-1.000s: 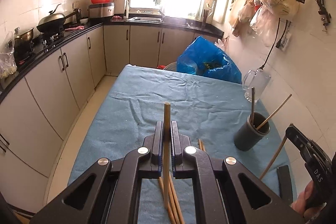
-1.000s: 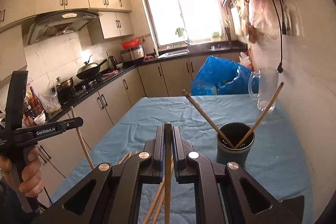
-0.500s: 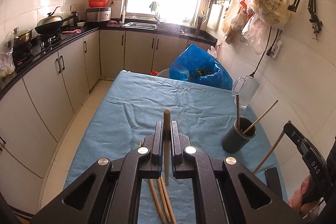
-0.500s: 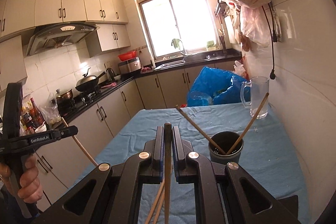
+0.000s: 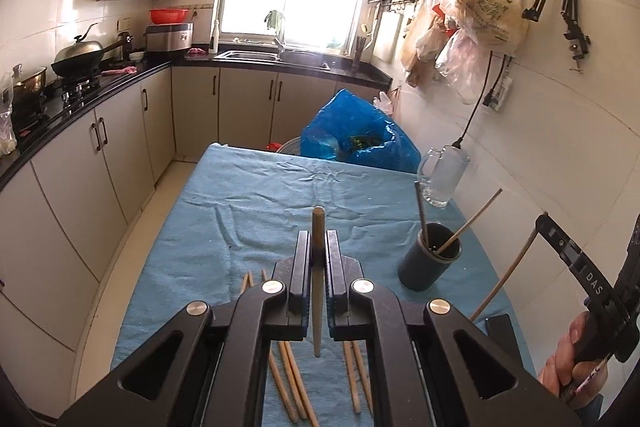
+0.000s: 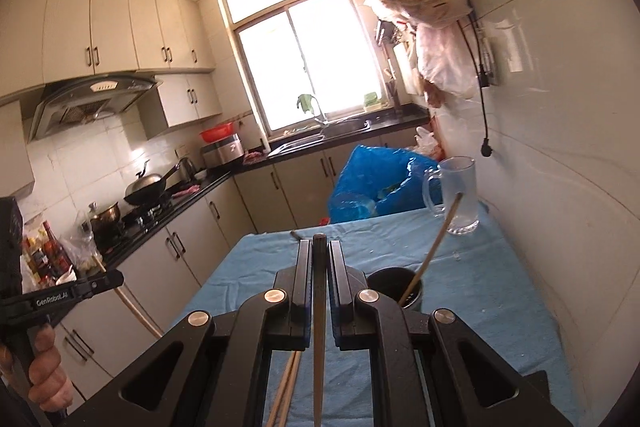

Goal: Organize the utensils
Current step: 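Carry the held chopsticks with the left tool over the black cup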

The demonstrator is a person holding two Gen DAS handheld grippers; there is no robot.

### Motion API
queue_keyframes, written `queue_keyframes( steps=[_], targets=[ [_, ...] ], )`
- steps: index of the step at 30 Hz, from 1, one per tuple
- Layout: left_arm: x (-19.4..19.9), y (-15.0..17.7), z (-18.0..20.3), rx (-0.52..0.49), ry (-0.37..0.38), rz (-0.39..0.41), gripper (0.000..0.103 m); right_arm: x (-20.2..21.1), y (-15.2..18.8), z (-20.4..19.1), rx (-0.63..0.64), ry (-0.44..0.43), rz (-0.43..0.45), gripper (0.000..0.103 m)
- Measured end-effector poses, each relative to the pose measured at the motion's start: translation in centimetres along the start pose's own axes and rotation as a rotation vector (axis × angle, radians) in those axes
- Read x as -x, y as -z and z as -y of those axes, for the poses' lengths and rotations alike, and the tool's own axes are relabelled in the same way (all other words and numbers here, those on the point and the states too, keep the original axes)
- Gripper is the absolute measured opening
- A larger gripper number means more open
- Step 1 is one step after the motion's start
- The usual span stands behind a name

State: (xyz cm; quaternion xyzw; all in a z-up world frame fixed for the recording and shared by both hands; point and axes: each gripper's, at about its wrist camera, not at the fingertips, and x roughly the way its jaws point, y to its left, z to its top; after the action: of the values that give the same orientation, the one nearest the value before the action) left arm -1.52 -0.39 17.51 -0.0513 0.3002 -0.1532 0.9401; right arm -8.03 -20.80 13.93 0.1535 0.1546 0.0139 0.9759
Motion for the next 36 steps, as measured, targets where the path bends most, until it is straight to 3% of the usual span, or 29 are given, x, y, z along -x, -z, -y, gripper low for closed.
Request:
queue_keyframes(
  steps=[23, 36],
  targets=[
    [-1.3, -3.4, 6.6, -0.093, 0.086, -0.024, 0.006, 3.0, -2.2, 4.6, -0.104, 0.052, 0.083, 0.008],
    [-2.3, -6.9, 11.6, -0.122, 0.162, 0.022, 0.006, 1.9, -6.0, 6.7, -0.111, 0.087, 0.15, 0.008]
  ],
)
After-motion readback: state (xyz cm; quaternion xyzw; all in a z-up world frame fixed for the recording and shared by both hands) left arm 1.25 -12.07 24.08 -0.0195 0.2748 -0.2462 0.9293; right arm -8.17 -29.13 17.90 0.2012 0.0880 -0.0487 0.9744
